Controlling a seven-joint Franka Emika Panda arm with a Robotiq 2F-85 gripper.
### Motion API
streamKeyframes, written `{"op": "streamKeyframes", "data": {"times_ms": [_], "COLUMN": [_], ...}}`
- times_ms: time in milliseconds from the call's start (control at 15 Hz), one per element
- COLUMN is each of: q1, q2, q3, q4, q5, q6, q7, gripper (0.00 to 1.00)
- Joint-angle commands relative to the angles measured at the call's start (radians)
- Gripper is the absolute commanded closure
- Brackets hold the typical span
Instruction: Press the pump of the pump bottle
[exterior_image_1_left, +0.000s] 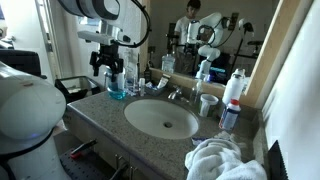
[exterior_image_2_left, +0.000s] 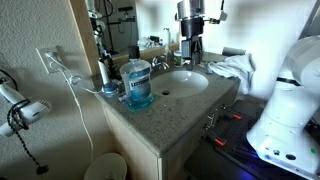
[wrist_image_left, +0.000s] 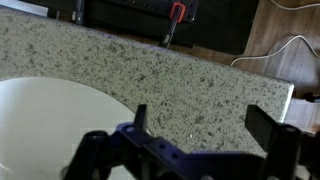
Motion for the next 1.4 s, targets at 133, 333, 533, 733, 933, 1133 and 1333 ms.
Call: {"op": "streamKeyframes", "data": {"times_ms": [133, 333, 533, 733, 933, 1133, 1333], "q1": [-0.069, -0.107, -0.145, -0.177, -0.210, -0.241, -0.275], "q2": [0.187, 0.312, 0.439, 0.557, 0.661, 0.747, 0.812], "q3": [-0.030, -0.071, -0.107, -0.129, -0.144, -0.162, -0.180], "q4": [0.178, 0.319, 0.474, 0.622, 0.763, 0.889, 0.984], "q5": [-0.073, -0.096, -0.096, -0.091, -0.103, -0.102, -0.092], "q6": [0.022, 0.024, 0.012, 0.014, 0.018, 0.007, 0.011], "q7": [-0.037, -0.067, -0.094, -0.096, -0.065, -0.049, -0.036], "gripper": [0.00, 0.00, 0.00, 0.00, 0.00, 0.00, 0.00]}}
